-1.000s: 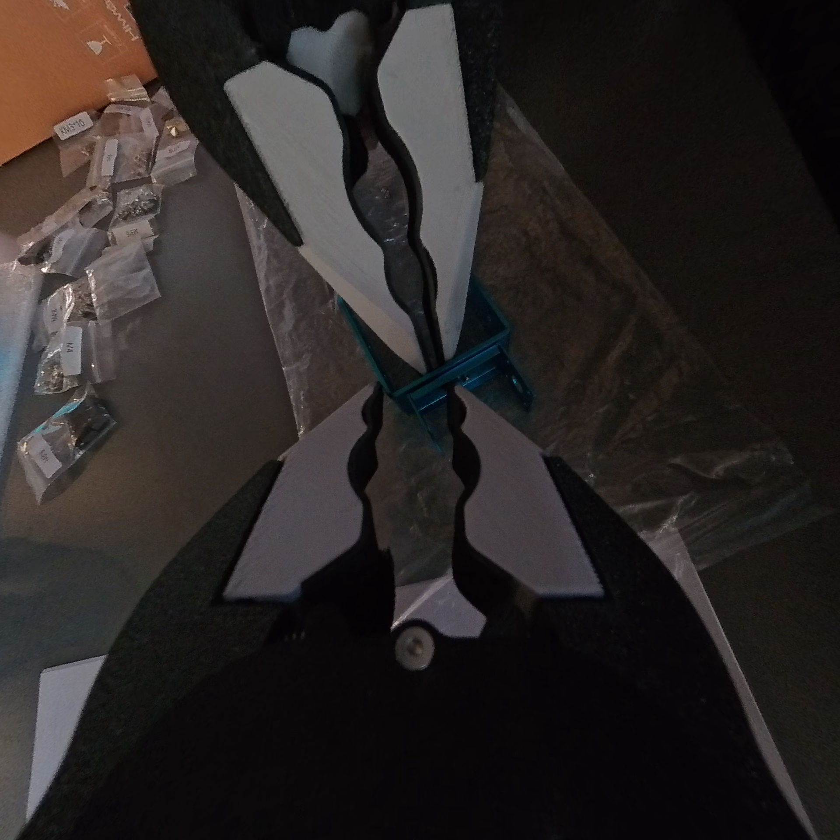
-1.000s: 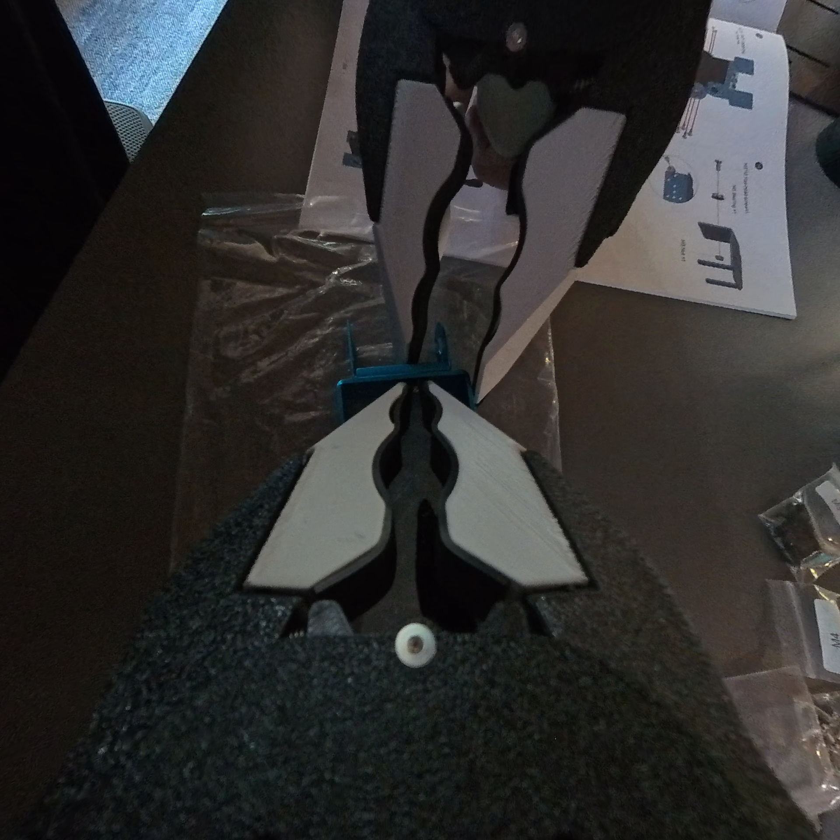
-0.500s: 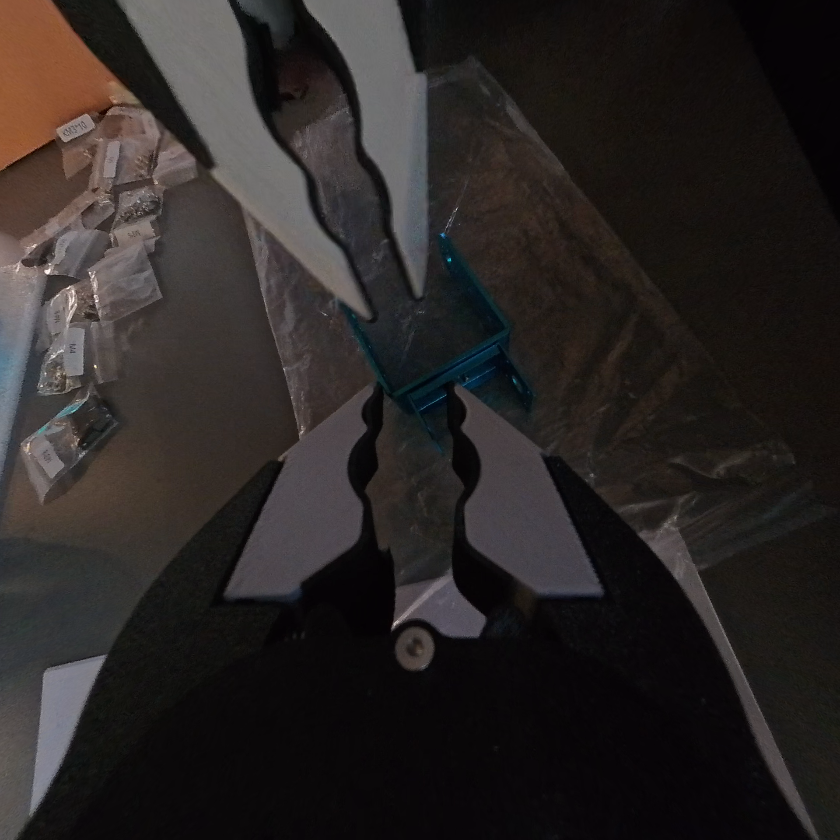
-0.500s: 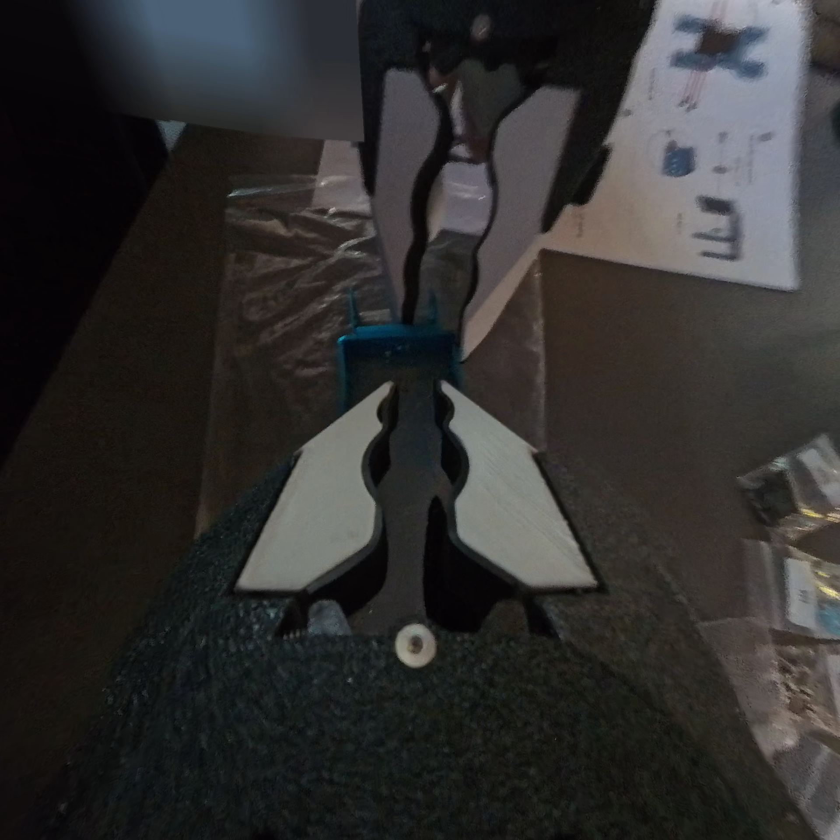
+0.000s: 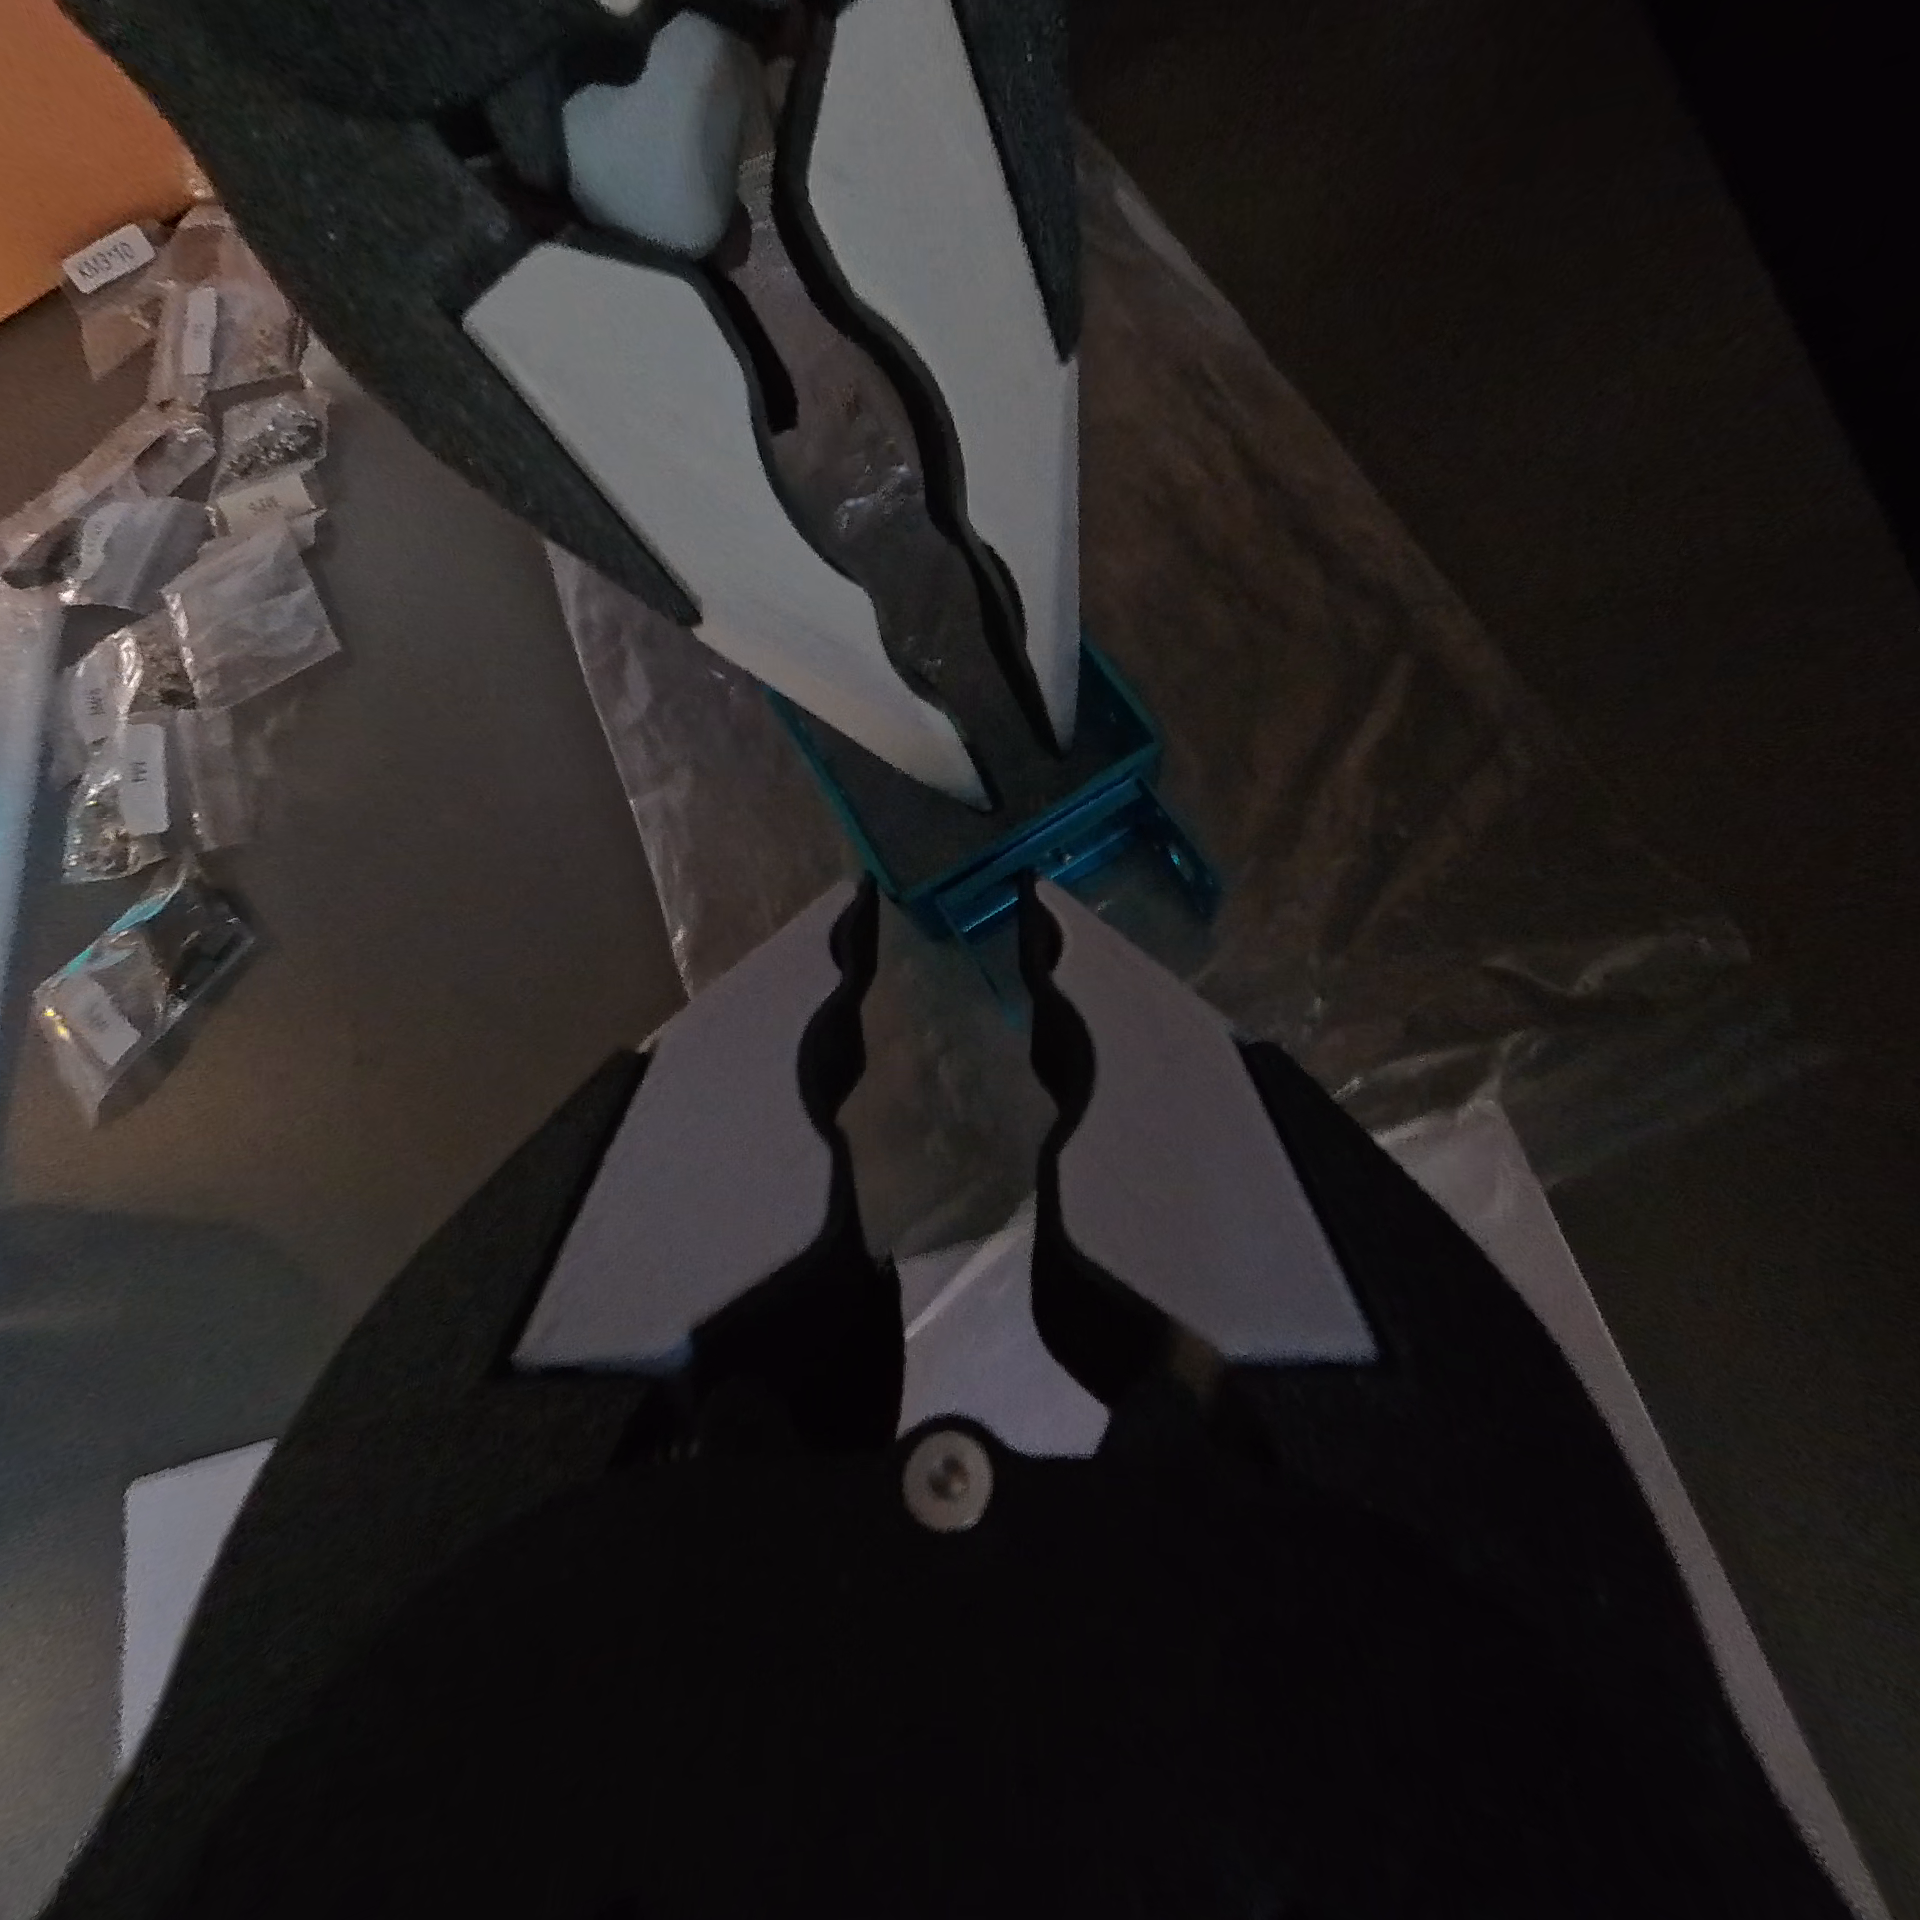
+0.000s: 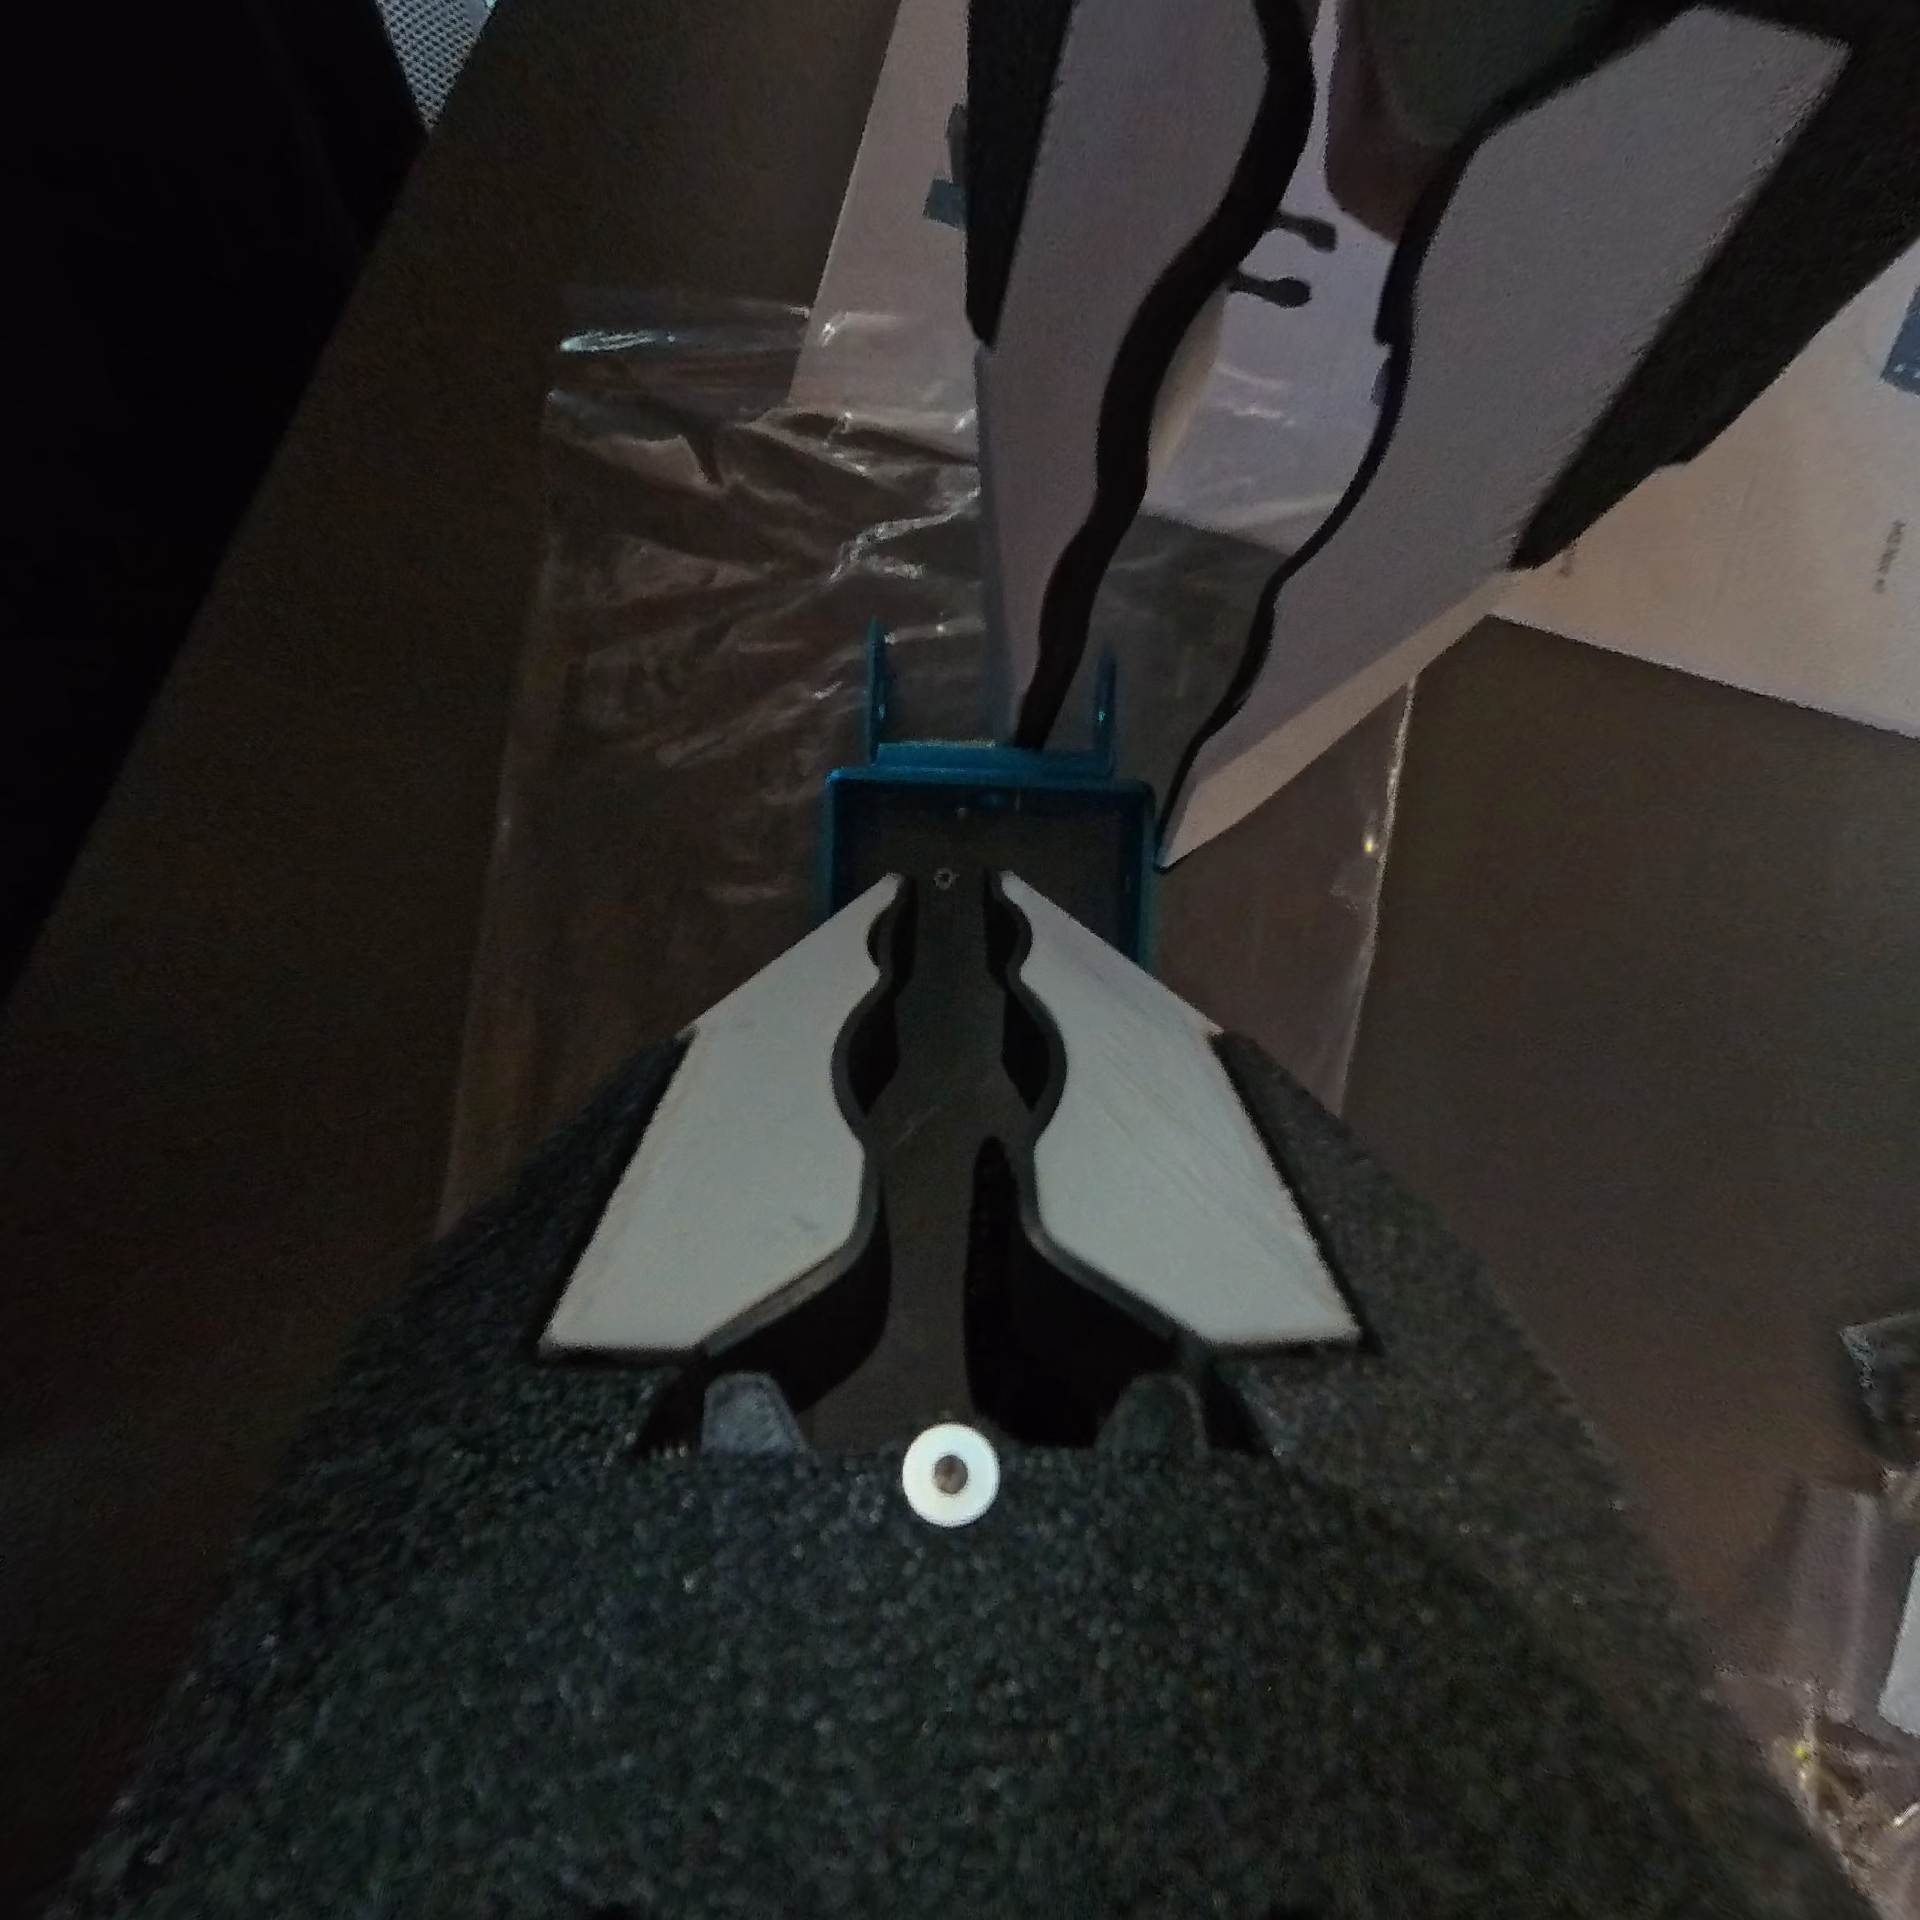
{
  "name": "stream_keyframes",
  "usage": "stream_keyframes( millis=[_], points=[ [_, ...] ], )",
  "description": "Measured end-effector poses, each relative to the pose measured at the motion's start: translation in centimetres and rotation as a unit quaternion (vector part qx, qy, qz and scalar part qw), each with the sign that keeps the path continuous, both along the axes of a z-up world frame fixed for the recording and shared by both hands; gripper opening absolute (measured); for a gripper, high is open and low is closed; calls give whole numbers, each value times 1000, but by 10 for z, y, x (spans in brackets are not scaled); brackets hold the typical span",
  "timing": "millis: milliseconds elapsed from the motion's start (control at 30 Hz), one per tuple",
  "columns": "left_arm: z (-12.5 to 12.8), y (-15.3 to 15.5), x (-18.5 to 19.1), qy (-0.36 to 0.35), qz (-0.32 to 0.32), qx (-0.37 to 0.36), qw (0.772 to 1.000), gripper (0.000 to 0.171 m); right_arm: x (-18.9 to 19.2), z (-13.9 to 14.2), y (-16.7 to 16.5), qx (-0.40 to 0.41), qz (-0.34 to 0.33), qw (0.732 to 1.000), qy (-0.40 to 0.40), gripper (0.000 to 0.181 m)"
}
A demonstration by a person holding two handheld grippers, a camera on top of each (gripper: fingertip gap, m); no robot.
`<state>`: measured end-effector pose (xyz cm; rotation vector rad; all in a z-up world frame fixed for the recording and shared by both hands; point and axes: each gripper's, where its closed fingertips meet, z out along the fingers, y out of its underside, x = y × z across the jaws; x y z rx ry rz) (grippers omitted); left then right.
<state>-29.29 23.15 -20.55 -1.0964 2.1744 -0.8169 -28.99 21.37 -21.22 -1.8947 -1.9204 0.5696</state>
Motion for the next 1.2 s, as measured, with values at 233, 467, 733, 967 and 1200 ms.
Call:
stream_keyframes(
  millis=[233,467,733,967,1200],
  points=[
    [-1,-1,-2,1,-3,0,1000,26,-2,-6,-1,-6,7,1000,-10,11],
    [-1,-1,-1,-2,-1,2,1000,23,-2,-5,-3,-8,13,1000,-5,2],
    [-2,0,0,-3,1,-1,1000,21,5,1,0,2,7,1000,-2,0],
    [-3,0,0,-2,3,2,1000,20,2,2,-3,-2,11,1000,-6,8],
    [-3,1,0,-3,5,3,1000,20,-1,-5,-1,1,10,1000,-22,8]
  ],
)
